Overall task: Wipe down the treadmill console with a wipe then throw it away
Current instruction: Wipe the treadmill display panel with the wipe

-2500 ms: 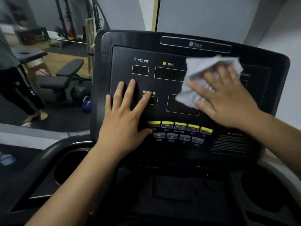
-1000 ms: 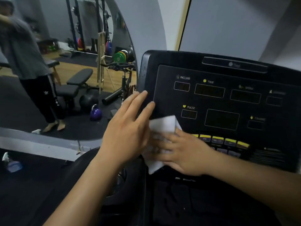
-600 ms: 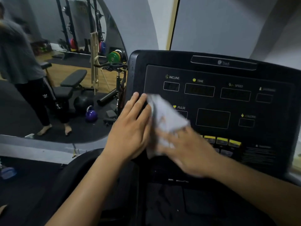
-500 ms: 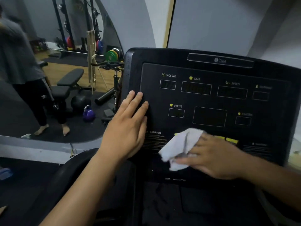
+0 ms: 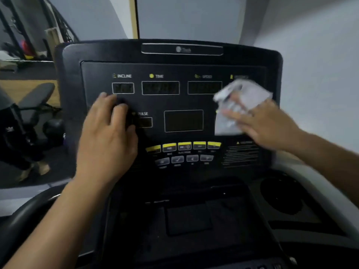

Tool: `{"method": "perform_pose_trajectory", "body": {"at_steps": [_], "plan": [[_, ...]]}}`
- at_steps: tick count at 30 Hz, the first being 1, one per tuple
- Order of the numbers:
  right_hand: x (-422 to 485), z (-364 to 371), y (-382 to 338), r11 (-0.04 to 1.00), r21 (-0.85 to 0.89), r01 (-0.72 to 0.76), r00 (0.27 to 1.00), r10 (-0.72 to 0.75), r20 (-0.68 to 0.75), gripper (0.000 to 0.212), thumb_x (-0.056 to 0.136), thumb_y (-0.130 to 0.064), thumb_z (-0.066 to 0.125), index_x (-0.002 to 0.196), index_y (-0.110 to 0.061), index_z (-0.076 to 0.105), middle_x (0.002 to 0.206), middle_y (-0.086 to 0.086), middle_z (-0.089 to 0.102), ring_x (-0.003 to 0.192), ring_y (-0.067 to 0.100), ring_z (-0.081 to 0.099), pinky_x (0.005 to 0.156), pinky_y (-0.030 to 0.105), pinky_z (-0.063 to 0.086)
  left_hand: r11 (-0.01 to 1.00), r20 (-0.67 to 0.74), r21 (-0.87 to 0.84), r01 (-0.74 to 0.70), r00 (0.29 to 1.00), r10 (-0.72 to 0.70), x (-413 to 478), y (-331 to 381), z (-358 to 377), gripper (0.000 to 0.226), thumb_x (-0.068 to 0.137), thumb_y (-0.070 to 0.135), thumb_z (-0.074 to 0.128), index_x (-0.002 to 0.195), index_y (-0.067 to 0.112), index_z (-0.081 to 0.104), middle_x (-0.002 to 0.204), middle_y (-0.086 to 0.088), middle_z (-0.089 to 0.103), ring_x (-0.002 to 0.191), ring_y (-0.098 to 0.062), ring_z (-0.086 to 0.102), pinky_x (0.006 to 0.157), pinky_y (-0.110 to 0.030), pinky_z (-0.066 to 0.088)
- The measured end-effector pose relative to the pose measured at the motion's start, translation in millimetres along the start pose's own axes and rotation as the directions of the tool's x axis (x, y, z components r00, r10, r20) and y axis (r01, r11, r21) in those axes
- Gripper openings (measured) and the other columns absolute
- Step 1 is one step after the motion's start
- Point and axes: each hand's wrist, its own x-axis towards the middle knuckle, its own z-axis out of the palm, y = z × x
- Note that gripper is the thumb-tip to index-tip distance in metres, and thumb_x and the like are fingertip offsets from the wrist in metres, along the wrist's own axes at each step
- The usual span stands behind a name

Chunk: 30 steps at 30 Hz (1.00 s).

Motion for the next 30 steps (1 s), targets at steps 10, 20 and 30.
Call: {"method": "perform_pose_trajectory", "body": {"at_steps": [10,20,30], "plan": [[-75,21,-31,0.979,0.103,0.176,0.978,-0.185,0.092,0.054,0.098,-0.033,0.042,0.15,-0.037,0.027,0.16,-0.002,0.016,0.145,0.03,0.026,0.098,0.053,0.04,0.939,0.372,0.185,-0.288,0.905,0.204,21,113,53,0.103,0.064,0.052,0.081,0.15,0.027,0.029,0.161,-0.019,0.017,0.142,-0.058,0.009,0.104,-0.076,0.019],[-62,42,-67,0.932,0.175,-0.316,0.942,0.33,-0.056,0.052,0.103,-0.039,0.028,0.154,-0.03,0.019,0.163,0.012,0.009,0.149,0.038,0.0,0.117,0.062,0.006,0.938,0.383,0.205,-0.279,0.905,0.185,22,115,49,0.109,0.059,0.051,0.085,0.149,0.013,0.038,0.157,-0.021,0.026,0.139,-0.059,0.015,0.1,-0.078,0.026],[26,11,3,0.807,0.197,-0.557,0.804,0.583,-0.115,0.055,0.102,-0.044,0.018,0.154,-0.034,0.008,0.164,0.007,0.005,0.149,0.037,-0.006,0.116,0.063,0.003,0.943,0.421,0.215,-0.255,0.895,0.146,25,121,48,0.11,0.058,0.049,0.087,0.149,0.013,0.037,0.158,-0.022,0.023,0.139,-0.06,0.011,0.1,-0.081,0.022]]}}
